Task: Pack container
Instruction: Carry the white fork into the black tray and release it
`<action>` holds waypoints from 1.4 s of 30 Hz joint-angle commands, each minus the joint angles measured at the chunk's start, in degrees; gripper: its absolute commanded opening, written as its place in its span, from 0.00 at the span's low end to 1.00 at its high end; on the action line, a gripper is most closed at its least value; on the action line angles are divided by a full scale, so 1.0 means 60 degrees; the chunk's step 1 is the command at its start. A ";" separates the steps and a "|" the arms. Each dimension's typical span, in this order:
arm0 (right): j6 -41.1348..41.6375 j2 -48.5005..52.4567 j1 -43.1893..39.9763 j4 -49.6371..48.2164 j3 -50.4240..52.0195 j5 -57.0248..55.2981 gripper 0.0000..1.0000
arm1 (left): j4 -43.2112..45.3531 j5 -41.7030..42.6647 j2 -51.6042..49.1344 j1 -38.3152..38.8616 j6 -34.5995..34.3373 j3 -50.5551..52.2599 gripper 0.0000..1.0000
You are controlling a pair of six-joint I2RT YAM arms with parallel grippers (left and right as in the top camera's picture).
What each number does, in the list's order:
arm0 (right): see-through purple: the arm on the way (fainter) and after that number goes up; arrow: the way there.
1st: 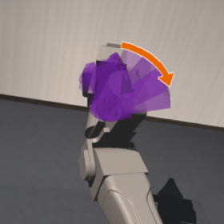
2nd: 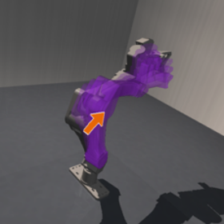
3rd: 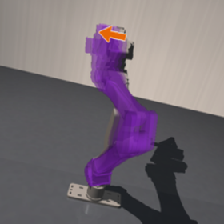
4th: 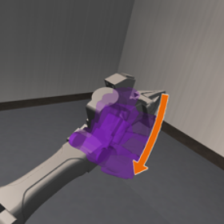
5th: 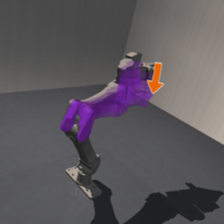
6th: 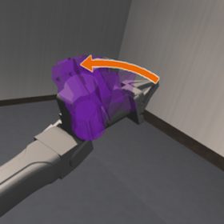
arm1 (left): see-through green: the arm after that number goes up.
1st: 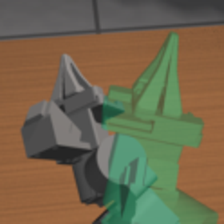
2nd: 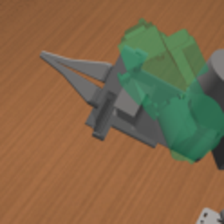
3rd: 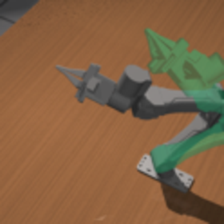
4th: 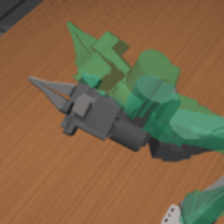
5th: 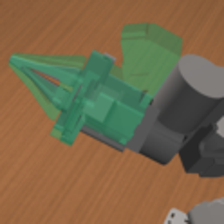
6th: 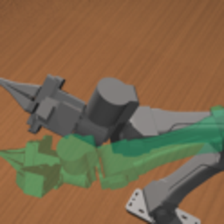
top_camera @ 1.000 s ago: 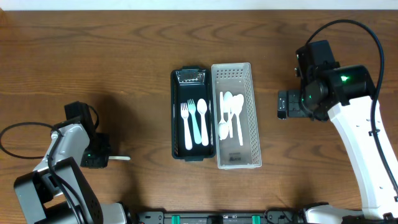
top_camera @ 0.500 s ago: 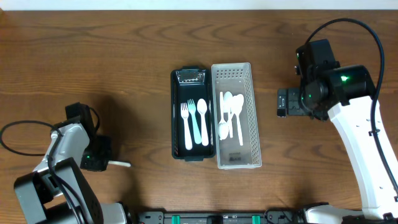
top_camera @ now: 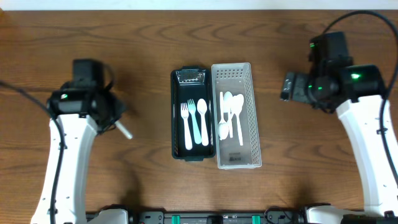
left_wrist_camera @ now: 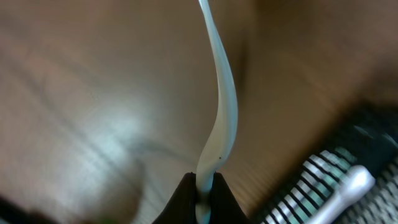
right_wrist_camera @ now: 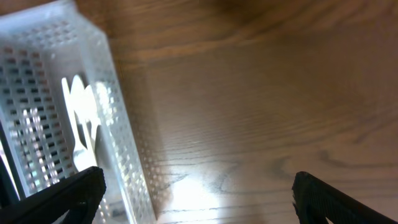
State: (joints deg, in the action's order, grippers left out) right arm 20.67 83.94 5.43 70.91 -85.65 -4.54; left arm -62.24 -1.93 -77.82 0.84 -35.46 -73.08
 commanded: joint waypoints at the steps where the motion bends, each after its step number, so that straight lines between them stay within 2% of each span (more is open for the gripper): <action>1: -0.0007 -0.0007 -0.0871 0.0033 0.0000 0.0732 0.99 | -0.0040 -0.0149 0.0058 0.1271 0.1035 -0.0933 0.06; 7: -0.0608 -0.0007 -0.1738 0.0259 0.0015 0.0827 0.99 | 0.1067 -0.0328 -0.0087 0.3377 0.2248 -0.1224 0.06; 14: -0.0852 0.0007 -0.1843 0.0157 0.0324 0.0761 0.99 | 0.1545 -0.0324 -0.1483 0.4790 0.3195 -0.1224 0.06; 25: -0.0852 0.0011 -0.1843 -0.0328 0.1421 0.0761 0.99 | 0.1967 -0.0328 -0.4371 0.5202 0.3435 -0.1220 0.06; 32: -0.0998 0.0011 -0.1840 -0.0368 0.1570 0.0758 0.99 | 0.2153 -0.0328 -0.4972 0.5202 0.3439 -0.1217 0.08; 34: -0.1002 0.0011 -0.1840 -0.0372 0.1570 0.0758 0.99 | 0.2153 -0.0331 -0.4962 0.5202 0.3442 -0.1217 0.13; 37: -0.1031 0.0011 -0.1840 -0.0393 0.1570 0.0758 0.99 | 0.2186 -0.0331 -0.4962 0.5191 0.3442 -0.1220 0.26; 38: -0.1031 0.0011 -0.1840 -0.0397 0.1570 0.0758 0.99 | 0.2189 -0.0331 -0.4958 0.5180 0.3450 -0.1220 0.34; 39: -0.1031 0.0011 -0.1840 -0.0393 0.1570 0.0758 0.99 | 0.2197 -0.0331 -0.4958 0.5158 0.3501 -0.1231 0.49; 42: -0.1100 0.0011 -0.1836 -0.0401 0.1570 0.0761 0.99 | 0.2182 -0.0331 -0.4900 0.5096 0.3621 -0.1286 0.70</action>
State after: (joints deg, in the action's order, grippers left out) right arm 15.40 83.96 -5.19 68.69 -76.42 -0.14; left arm -49.04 -3.22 -107.59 32.08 -14.35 -79.77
